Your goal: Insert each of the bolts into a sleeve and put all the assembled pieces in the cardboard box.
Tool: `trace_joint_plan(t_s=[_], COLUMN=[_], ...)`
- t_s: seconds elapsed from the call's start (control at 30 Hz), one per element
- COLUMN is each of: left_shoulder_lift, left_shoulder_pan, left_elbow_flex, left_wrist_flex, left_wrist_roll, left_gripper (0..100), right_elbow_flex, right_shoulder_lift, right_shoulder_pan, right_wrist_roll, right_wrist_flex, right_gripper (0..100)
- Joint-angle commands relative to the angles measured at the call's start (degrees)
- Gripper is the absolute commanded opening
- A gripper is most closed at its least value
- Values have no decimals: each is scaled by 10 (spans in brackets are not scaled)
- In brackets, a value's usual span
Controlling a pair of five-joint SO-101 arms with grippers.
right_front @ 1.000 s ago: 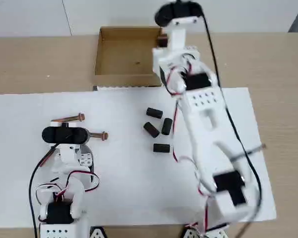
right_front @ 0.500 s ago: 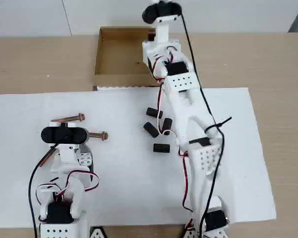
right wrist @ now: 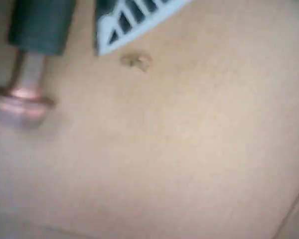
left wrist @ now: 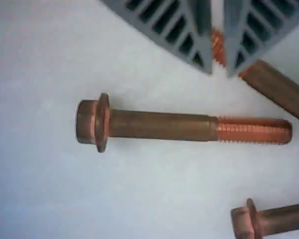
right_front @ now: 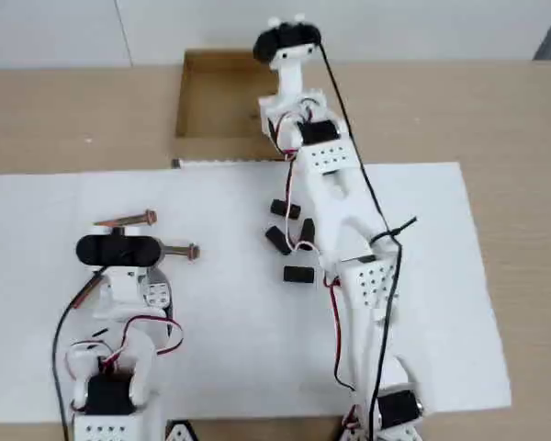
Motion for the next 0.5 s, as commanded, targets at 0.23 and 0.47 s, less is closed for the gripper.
trace_joint_plan(t_s=[0.23,0.47], left_shoulder_lift=[-6,-6], left_shoulder_pan=[-3,-3], left_elbow_flex=[-4,-4], left_wrist_flex=[-13,-13], left_wrist_roll=[-3,-3], left_gripper=[5,5], right_elbow_flex=[-92,-161], right_shoulder_lift=[-61,-81], right_shoulder_pan=[-9,-9], right_wrist_roll=[4,4], right_wrist_flex=[138,279], right_gripper=[0,2])
